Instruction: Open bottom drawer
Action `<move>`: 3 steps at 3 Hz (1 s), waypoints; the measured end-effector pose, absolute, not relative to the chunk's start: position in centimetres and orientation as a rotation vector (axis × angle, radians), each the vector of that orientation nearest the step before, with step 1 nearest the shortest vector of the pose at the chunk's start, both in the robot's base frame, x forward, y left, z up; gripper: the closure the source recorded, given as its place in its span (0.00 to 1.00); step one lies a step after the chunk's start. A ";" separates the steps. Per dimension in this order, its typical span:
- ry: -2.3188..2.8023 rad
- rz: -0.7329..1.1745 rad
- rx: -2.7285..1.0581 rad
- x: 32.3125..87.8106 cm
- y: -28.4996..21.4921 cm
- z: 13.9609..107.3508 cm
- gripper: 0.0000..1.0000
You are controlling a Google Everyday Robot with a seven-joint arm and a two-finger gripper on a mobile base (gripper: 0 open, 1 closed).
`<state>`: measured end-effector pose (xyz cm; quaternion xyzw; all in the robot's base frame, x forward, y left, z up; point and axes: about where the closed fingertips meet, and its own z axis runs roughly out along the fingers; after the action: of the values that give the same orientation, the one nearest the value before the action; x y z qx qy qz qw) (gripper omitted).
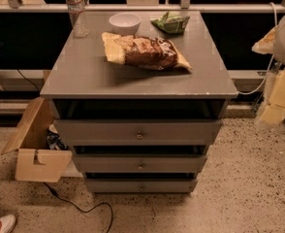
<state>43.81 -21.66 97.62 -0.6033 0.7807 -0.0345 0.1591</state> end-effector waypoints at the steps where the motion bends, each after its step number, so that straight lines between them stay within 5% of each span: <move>1: 2.231 -0.080 -1.721 43.8 -21.7 97.0 0.00; 3: 2.136 0.324 -1.654 41.4 -19.7 82.0 0.00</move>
Offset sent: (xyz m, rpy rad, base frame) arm -0.0114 -0.0130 -0.1261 0.2260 0.1279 0.0145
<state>41.36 -19.65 82.04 -0.5945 0.7678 0.1165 0.2087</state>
